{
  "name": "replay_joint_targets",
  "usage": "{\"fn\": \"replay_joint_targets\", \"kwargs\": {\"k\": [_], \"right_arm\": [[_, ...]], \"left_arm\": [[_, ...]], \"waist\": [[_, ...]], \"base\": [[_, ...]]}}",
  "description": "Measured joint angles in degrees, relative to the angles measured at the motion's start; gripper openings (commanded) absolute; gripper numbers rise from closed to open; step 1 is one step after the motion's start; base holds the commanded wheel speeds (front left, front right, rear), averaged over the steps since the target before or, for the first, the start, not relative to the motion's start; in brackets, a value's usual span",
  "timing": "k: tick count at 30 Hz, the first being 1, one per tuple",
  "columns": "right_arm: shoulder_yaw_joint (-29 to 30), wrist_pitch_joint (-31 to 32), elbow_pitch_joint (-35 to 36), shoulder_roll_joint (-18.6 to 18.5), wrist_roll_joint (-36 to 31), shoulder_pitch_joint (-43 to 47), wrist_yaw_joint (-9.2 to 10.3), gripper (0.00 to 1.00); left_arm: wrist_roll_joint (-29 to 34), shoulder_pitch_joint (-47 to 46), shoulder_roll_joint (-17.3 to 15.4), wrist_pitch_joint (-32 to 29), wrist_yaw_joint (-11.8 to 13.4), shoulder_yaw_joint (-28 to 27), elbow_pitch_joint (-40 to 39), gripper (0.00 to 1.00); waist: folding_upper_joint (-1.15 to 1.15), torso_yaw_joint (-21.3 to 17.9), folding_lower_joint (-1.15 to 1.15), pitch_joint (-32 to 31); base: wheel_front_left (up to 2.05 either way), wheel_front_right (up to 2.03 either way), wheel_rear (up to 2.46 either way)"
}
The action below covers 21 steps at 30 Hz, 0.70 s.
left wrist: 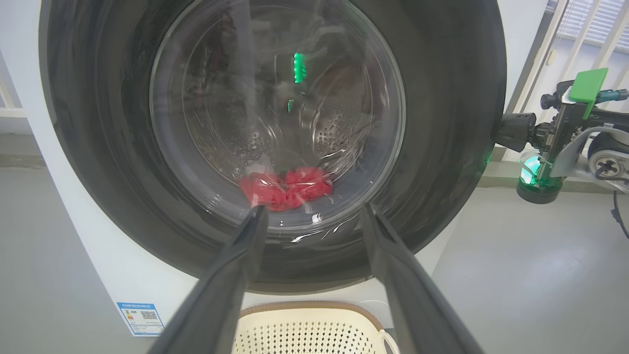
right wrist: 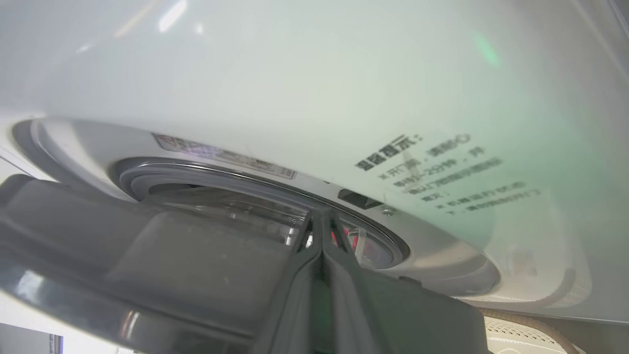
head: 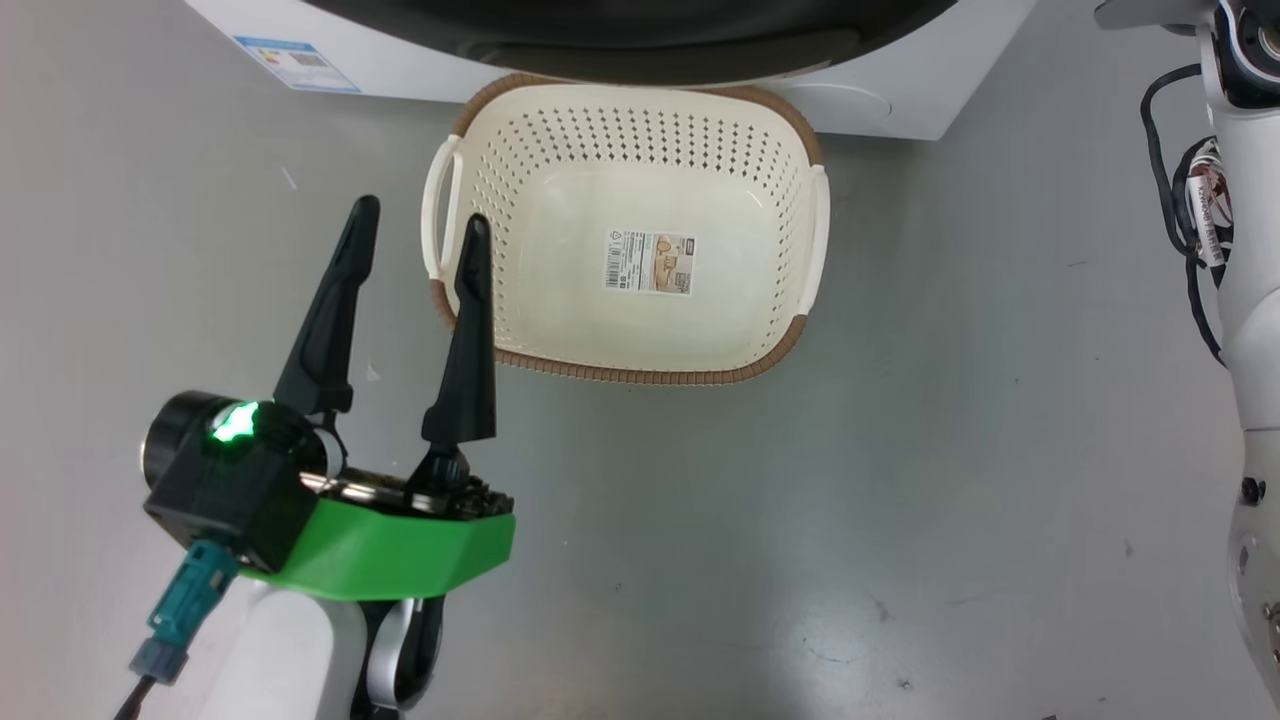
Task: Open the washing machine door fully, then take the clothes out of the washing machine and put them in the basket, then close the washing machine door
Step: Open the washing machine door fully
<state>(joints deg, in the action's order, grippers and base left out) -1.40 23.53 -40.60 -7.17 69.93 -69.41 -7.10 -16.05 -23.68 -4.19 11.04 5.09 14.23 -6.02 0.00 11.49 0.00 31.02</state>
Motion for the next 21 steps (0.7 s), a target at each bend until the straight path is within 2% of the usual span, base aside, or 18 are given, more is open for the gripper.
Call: {"fn": "replay_joint_targets", "kwargs": {"k": [21], "right_arm": [[-2.30,7.40,2.74,0.20,5.30,8.26,0.07,0.00]], "left_arm": [[-0.36,0.19,-0.67,0.12,0.94,0.15,0.98,1.00]], "waist": [[0.00,-1.46,0.00,-5.20]], "base": [[0.00,0.00,0.00]]}}
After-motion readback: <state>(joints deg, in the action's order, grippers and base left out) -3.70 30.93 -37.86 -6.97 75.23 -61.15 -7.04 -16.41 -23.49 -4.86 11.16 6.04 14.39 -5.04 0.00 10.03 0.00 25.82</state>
